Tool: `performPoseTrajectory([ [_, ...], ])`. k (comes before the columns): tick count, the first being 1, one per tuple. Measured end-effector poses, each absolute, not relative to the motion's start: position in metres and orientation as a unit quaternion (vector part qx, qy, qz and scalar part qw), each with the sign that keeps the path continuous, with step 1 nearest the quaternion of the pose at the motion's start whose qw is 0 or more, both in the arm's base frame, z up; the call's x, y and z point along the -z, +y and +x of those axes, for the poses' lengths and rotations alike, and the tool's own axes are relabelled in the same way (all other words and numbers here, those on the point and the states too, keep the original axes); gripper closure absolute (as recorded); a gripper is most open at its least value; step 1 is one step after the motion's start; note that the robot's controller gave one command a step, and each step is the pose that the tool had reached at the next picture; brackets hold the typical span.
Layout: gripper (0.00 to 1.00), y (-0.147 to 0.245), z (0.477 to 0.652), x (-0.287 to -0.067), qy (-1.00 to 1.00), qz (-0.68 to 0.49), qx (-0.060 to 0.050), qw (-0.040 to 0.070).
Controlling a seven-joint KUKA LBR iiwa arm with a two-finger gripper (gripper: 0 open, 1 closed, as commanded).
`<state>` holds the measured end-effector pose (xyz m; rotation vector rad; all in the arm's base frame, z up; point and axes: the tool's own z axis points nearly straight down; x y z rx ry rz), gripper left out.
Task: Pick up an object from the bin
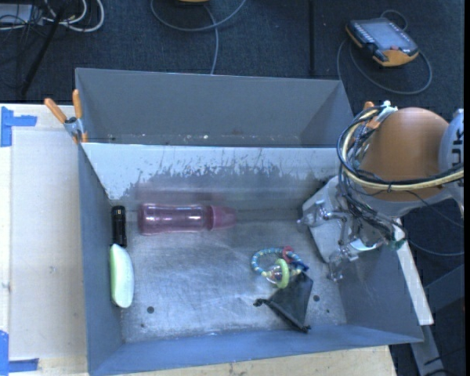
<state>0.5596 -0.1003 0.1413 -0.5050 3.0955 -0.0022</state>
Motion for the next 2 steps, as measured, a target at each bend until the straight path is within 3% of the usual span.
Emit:
performPoseTrajectory([
  [1,0.00,-0.059,0.536,-0.105,0.985,-0.170,0.000,-0.001],
  [2,1.00,-0.061,0.516,-0.111,0.908,-0.419,-0.001,0.000],
])
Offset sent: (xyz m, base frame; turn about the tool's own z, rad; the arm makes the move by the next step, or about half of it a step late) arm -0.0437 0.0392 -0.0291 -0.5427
